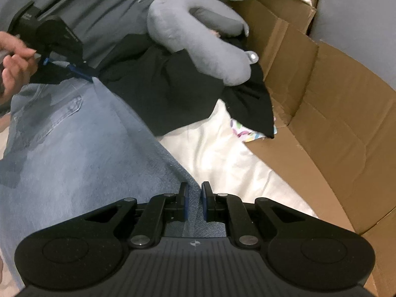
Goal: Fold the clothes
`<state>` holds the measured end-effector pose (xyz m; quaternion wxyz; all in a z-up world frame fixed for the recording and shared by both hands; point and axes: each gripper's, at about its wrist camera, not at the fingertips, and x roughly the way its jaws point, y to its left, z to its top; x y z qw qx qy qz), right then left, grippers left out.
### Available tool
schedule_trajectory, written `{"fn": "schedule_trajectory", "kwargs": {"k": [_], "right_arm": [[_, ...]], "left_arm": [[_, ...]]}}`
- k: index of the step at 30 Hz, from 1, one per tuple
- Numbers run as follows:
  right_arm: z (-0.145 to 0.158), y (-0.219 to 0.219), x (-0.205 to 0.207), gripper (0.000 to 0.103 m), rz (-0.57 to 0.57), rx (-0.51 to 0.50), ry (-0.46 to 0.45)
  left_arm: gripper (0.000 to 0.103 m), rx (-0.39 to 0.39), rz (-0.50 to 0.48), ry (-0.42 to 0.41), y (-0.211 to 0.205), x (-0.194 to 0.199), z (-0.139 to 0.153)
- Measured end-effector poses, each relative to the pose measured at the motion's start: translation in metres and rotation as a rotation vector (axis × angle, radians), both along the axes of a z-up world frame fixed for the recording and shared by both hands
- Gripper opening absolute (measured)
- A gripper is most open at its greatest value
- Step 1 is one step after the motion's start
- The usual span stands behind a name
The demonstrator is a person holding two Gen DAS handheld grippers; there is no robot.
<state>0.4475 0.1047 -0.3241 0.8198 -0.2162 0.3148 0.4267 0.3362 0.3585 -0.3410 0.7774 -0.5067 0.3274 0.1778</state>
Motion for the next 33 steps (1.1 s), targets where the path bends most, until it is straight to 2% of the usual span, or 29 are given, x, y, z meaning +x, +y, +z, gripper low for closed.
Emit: {"fn": "schedule_trajectory", "kwargs": {"k": [4,8,10,13,15,17,19,23,26,30,33], "right_arm": [[-0.014,0.010,0.011,0.009,-0.015,-0.035,0.038],[-0.040,0.018,0.022,0.009,-0.026,-0.061,0.073],[-0.049,0.021,0.024,0.011,-0.044,-0.068,0.087],[-0.045,0.018,0.024,0.015,-0.077,-0.045,0.094],[-0.037,0.011,0.020,0.018,-0.099,-0.013,0.088],[-0.027,0.004,0.013,0.021,-0.106,0.024,0.071],[-0.020,-0.001,0.003,0.022,-0.098,0.049,0.062],[-0.017,-0.004,-0.015,0.023,-0.085,0.078,0.049],[-0.022,-0.006,-0.024,0.023,-0.093,0.089,0.066],[-0.031,-0.010,-0.028,0.024,-0.128,0.083,0.074],[-0.037,-0.012,-0.029,0.024,-0.155,0.070,0.085]], "left_arm": [[0.004,-0.013,0.011,0.037,0.003,-0.001,-0.010],[0.005,0.026,-0.012,0.029,0.001,0.008,-0.023],[0.006,0.015,-0.025,0.030,0.003,0.009,-0.024],[0.010,0.005,-0.057,0.034,0.007,0.007,-0.017],[0.016,0.064,-0.106,0.040,0.005,0.001,-0.003],[0.028,0.140,-0.132,0.044,0.005,-0.012,0.015],[0.029,0.195,-0.131,0.025,0.010,-0.029,0.031],[0.028,0.347,-0.090,0.057,0.025,-0.055,0.052],[0.026,0.391,-0.079,0.080,0.038,-0.061,0.050],[0.026,0.494,-0.090,0.114,0.046,-0.063,0.040],[0.021,0.462,-0.075,0.136,0.057,-0.062,0.023]]}}
